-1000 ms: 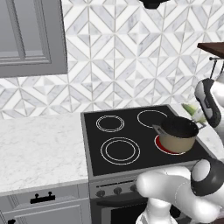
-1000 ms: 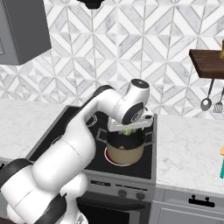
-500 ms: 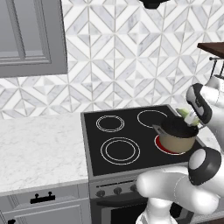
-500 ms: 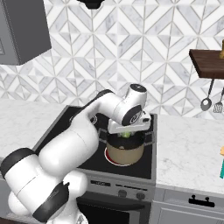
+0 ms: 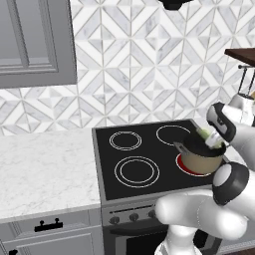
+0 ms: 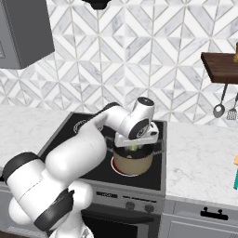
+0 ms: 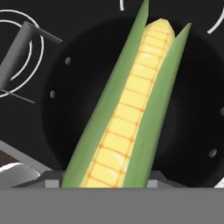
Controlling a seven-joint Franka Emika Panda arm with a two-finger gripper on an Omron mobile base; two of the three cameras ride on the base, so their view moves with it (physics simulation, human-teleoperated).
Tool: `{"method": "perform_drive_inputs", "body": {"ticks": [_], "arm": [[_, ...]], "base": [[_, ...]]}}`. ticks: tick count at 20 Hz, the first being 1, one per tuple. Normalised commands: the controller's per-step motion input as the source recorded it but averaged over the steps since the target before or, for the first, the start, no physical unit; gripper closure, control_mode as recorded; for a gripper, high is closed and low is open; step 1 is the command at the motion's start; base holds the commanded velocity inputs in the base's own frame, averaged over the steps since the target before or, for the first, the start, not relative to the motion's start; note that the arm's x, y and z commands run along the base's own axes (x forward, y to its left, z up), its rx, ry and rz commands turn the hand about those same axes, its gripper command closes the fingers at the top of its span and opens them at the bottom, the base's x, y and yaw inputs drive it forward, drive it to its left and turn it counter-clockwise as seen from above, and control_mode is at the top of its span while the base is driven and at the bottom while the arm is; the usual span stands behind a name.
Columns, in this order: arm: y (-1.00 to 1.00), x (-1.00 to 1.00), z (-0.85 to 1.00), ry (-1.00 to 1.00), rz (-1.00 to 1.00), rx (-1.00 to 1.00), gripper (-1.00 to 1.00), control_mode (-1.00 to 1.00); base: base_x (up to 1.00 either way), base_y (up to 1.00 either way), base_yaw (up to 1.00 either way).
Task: Put the corn and sweet potato in the pot. Retrieve the spatula and lightly stir the vegetables in the pot.
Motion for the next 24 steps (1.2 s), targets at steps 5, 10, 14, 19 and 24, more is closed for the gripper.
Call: {"method": "perform_drive_inputs", "body": {"ticks": [5, 10, 14, 19, 24], "arm": [[0.01, 0.01, -0.25, 0.00, 0.00, 0.00, 1.00, -1.00], [0.07, 0.11, -0.17, 0.00, 0.00, 0.00, 1.00, -1.00], [0.04, 0.11, -0.13, 0.00, 0.00, 0.00, 1.00, -1.00], [0.01, 0.01, -0.10, 0.00, 0.00, 0.00, 1.00, -1.00], [0.00, 0.00, -0.07, 0.00, 0.00, 0.00, 1.00, -1.00]], "base": [[0.00, 0.00, 0.00], [0.00, 0.00, 0.00], [0.00, 0.00, 0.00], [0.00, 0.00, 0.00], [0.00, 0.00, 0.00]]}}
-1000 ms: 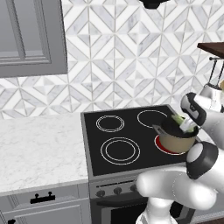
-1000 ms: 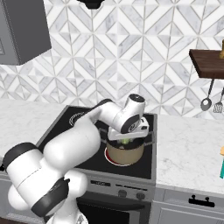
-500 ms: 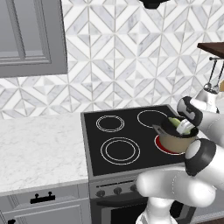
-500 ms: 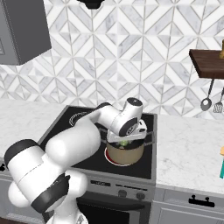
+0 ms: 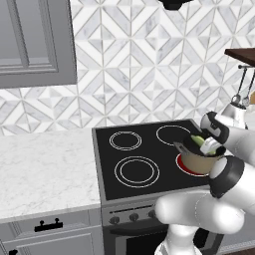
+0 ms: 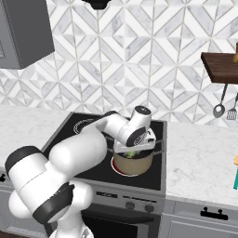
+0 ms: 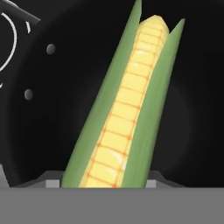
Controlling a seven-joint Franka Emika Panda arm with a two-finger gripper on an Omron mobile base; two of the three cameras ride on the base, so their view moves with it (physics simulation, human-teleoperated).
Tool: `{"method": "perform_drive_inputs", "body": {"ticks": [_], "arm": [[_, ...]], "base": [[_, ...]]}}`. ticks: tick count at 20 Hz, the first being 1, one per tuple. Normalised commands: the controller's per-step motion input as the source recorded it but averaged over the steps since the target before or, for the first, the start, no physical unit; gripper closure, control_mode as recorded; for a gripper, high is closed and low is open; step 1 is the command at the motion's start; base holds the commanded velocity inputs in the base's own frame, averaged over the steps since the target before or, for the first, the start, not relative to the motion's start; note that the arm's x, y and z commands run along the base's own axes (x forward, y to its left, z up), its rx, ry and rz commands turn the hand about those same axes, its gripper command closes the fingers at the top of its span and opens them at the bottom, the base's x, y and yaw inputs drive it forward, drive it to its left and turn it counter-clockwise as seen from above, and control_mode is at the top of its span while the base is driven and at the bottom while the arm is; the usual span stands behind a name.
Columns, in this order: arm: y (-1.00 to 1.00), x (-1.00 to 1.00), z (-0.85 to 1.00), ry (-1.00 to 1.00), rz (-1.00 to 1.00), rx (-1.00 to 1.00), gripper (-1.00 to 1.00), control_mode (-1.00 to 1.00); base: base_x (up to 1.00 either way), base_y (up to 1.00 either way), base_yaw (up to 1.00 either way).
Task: Put the corn and sweet potato in the pot. Retrieve the spatula and lightly stir the vegetables in the pot.
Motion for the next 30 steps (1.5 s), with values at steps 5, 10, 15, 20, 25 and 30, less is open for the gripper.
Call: {"method": "perform_drive_inputs", "body": {"ticks": [5, 10, 15, 20, 25, 30], "arm": [[0.00, 0.00, -0.03, 0.00, 0.00, 0.00, 1.00, -1.00], [0.00, 0.01, -0.02, 0.00, 0.00, 0.00, 1.00, -1.00], [0.00, 0.01, -0.10, 0.00, 0.00, 0.00, 1.00, -1.00], [0.00, 0.05, -0.15, 0.00, 0.00, 0.00, -1.00, -1.00], [0.00, 0.00, 0.00, 0.00, 0.00, 0.00, -1.00, -1.00], [0.07, 0.00, 0.00, -0.01, 0.00, 0.00, -1.00, -1.00]], "base": [[0.00, 0.00, 0.00], [0.00, 0.00, 0.00], [0.00, 0.00, 0.00], [0.00, 0.00, 0.00], [0.00, 0.00, 0.00], [0.00, 0.00, 0.00]]}}
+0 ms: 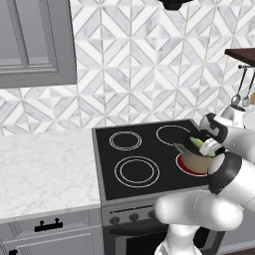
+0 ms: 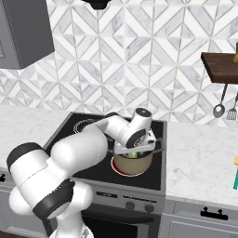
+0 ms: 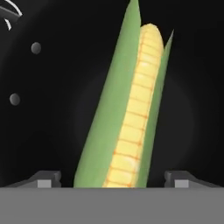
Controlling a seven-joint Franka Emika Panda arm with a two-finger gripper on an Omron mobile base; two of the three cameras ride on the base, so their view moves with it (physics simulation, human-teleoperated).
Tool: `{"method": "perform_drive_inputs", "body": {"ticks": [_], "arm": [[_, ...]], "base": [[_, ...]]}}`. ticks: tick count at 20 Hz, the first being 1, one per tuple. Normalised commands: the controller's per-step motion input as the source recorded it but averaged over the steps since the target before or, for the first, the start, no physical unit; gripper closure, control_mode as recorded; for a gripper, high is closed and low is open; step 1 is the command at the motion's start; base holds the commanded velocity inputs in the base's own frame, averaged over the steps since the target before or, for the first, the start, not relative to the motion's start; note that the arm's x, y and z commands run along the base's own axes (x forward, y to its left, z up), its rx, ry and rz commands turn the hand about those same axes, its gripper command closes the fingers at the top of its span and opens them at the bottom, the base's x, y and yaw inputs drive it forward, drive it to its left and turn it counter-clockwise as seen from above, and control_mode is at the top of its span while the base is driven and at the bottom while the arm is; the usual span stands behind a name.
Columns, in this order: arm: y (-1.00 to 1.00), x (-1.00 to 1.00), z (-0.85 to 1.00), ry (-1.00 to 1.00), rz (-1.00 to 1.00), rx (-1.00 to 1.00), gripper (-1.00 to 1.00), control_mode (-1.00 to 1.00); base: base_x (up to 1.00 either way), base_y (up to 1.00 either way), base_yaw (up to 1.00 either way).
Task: Put the corn and sweet potato in the pot. Retrieve the spatula and lightly stir the vegetables in the pot.
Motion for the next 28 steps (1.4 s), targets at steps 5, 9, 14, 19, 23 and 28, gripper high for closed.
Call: {"method": "perform_drive_inputs", "body": {"ticks": [5, 9, 14, 19, 23, 28], "arm": [[0.05, -0.12, 0.25, -0.04, 0.00, -0.02, -1.00, -1.00], [0.01, -0.11, 0.39, -0.05, 0.00, -0.01, -1.00, -1.00], [0.00, -0.36, 0.28, -0.02, -0.04, 0.00, -1.00, -1.00], [-0.09, -0.76, 0.28, 0.00, -0.15, -0.01, -1.00, -1.00], [0.05, -0.73, 0.32, 0.01, -0.20, -0.01, -1.00, -1.00], [0.52, -0.52, 0.29, -0.01, -0.26, 0.00, -1.00, -1.00]], "base": [[0.00, 0.00, 0.00], [0.00, 0.00, 0.00], [0.00, 0.00, 0.00], [0.00, 0.00, 0.00], [0.00, 0.00, 0.00], [0.00, 0.00, 0.00]]}}
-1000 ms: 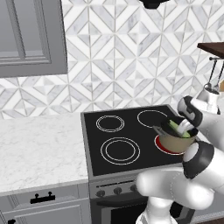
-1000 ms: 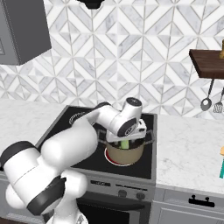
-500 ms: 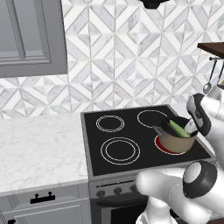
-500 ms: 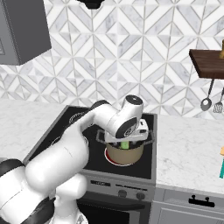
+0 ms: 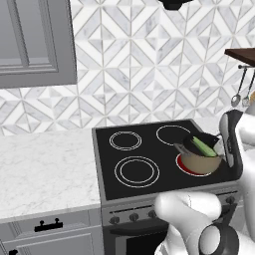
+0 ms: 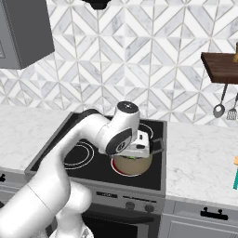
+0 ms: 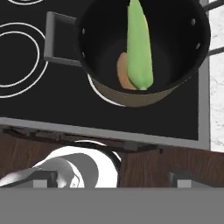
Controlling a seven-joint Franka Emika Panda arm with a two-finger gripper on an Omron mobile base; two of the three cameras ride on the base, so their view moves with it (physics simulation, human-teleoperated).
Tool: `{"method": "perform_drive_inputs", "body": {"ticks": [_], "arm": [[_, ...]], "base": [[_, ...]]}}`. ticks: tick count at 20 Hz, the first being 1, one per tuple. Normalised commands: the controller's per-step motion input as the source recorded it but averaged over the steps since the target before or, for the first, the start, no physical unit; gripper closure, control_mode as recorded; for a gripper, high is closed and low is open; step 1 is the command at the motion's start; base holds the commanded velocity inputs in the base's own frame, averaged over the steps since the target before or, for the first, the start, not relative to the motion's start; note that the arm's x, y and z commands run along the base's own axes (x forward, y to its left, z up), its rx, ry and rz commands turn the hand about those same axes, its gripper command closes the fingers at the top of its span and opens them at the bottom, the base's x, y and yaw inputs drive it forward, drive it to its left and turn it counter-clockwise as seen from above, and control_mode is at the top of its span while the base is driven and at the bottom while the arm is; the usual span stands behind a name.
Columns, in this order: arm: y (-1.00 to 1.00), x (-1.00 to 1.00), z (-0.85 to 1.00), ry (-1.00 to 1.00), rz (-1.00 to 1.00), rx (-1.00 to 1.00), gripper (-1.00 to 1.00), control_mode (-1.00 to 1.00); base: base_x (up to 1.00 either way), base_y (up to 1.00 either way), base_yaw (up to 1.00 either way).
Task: Put the corn and sweet potato in the pot. Retrieve the spatula and lightly stir the vegetables in the pot.
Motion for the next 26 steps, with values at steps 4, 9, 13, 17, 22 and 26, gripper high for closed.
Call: {"method": "perform_drive_inputs", "body": {"ticks": [4, 9, 13, 17, 22, 26], "arm": [[0.91, -0.20, 0.13, -0.01, -0.27, -0.04, -1.00, -1.00], [0.85, -0.05, 0.16, 0.00, -0.09, -0.05, -1.00, -1.00], [0.53, -0.24, 0.19, 0.00, 0.00, 0.00, -1.00, -1.00], [0.49, -0.13, 0.08, 0.00, 0.00, -0.08, -1.00, -1.00], [0.04, -0.14, 0.04, 0.00, 0.00, -0.01, -1.00, -1.00], [0.00, -0.39, 0.18, -0.02, 0.01, 0.00, -1.00, -1.00]], "base": [[0.00, 0.00, 0.00], [0.00, 0.00, 0.00], [0.00, 0.00, 0.00], [0.00, 0.00, 0.00], [0.00, 0.00, 0.00], [0.00, 0.00, 0.00]]}}
